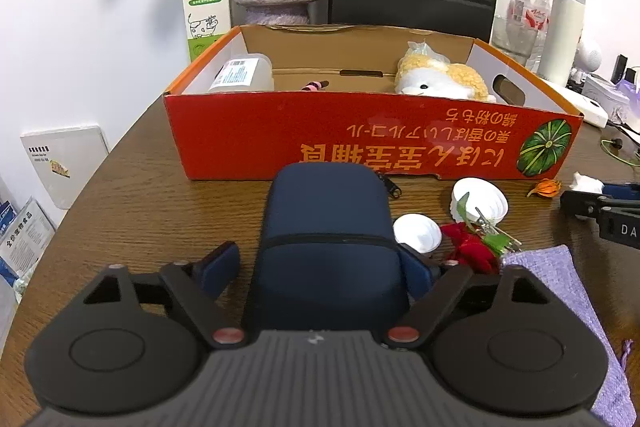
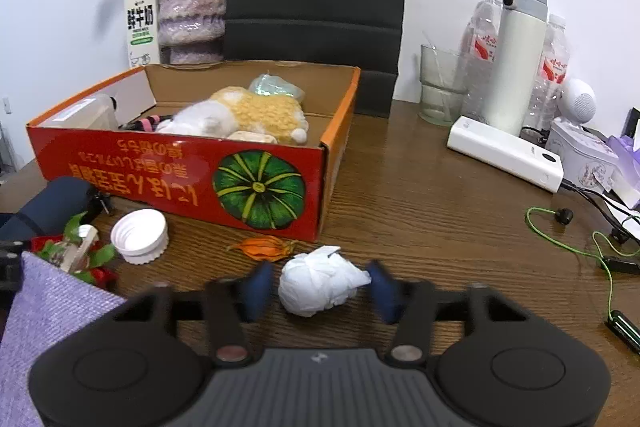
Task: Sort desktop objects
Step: 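Grasp navy pouch with left tool while right grasps white tissue, drop both in box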
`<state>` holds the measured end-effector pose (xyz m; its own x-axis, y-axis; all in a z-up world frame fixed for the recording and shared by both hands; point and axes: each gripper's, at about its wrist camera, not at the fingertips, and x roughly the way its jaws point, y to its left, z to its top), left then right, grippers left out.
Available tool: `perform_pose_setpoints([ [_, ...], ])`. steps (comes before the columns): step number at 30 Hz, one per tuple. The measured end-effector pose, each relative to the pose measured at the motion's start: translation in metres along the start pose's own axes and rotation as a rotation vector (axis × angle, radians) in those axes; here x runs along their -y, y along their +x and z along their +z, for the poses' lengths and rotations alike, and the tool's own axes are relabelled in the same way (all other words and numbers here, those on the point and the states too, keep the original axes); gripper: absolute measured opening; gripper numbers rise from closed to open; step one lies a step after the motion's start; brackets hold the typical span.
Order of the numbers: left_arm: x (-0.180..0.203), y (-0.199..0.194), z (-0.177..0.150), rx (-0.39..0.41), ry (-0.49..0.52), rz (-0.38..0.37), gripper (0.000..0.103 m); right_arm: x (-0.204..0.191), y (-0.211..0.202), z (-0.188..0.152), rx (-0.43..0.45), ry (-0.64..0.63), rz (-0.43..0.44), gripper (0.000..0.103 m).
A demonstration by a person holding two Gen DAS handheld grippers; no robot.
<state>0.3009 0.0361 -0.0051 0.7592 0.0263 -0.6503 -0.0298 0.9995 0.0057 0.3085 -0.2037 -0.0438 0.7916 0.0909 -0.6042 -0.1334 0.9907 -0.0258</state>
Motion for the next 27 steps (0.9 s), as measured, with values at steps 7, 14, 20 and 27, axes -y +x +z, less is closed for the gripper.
perform_pose_setpoints([
  [7, 0.001, -0.002, -0.001, 0.015, 0.005, -0.014, 0.072, -0.004, -0.003, -0.002, 0.006, -0.016, 0.018, 0.023],
  [14, 0.000, -0.006, -0.003, 0.031, 0.002, -0.015, 0.068, -0.006, -0.004, -0.003, 0.009, -0.028, 0.010, 0.022],
  [20, 0.000, -0.010, -0.004, 0.048, -0.003, -0.014, 0.065, -0.004, -0.004, -0.003, 0.010, -0.018, -0.001, 0.022],
  [27, -0.003, -0.026, -0.004, 0.095, -0.026, -0.019, 0.065, -0.003, -0.006, -0.005, 0.010, -0.013, 0.001, 0.022],
])
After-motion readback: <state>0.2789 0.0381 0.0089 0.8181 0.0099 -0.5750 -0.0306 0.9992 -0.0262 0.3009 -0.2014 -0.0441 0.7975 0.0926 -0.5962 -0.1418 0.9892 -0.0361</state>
